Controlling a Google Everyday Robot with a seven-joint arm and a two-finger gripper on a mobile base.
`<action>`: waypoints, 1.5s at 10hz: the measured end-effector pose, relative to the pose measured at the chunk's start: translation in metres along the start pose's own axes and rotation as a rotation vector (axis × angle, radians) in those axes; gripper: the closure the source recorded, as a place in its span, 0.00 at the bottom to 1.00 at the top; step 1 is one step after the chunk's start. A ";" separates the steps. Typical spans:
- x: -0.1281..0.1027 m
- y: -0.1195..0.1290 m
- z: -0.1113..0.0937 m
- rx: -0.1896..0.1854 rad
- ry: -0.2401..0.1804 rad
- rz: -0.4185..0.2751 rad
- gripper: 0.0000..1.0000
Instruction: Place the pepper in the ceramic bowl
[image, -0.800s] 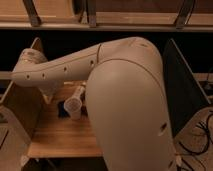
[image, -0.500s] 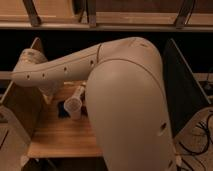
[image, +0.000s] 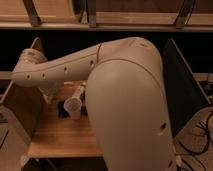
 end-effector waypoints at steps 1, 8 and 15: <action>0.000 0.000 0.000 0.000 0.000 0.000 0.20; 0.000 0.000 0.000 0.000 0.000 0.000 0.20; -0.009 -0.026 -0.017 -0.025 -0.070 0.047 0.20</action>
